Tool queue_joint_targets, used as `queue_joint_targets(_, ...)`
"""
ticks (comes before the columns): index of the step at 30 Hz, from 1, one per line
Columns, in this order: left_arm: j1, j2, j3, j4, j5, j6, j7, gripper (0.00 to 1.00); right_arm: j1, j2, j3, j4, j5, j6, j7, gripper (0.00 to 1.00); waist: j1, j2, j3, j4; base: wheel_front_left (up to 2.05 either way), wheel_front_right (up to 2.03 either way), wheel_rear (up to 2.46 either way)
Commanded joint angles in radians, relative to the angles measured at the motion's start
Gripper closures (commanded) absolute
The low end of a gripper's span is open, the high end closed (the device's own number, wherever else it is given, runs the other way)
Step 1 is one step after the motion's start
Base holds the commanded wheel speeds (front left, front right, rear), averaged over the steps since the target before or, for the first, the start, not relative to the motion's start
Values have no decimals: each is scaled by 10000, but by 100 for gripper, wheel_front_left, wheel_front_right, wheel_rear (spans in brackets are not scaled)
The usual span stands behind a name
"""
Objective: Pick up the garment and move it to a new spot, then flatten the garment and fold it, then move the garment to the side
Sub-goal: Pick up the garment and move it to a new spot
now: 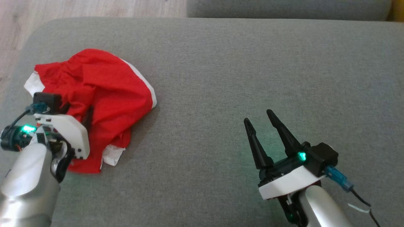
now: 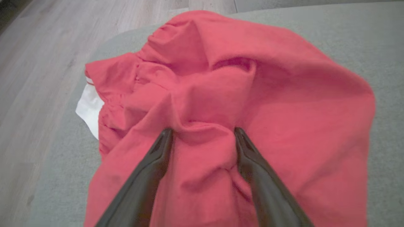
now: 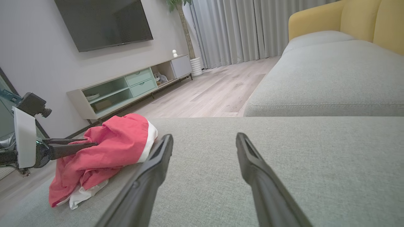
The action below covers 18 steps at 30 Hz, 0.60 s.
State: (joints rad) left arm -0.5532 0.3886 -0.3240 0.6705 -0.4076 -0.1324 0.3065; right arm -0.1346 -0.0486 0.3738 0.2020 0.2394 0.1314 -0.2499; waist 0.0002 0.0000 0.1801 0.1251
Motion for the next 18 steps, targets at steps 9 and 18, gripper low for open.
queue_joint_targets(9,-1026,825,-254,-1011,-178,32,-2496,100,-105,-16,-85,-213,194,-7,-118,0,-2,0,-415,-76,0,0,0)
queue_joint_targets(18,-1333,482,123,-3443,-464,202,-3923,100,277,-16,-204,-53,379,-7,-118,0,-2,0,-1136,-7,0,0,0)
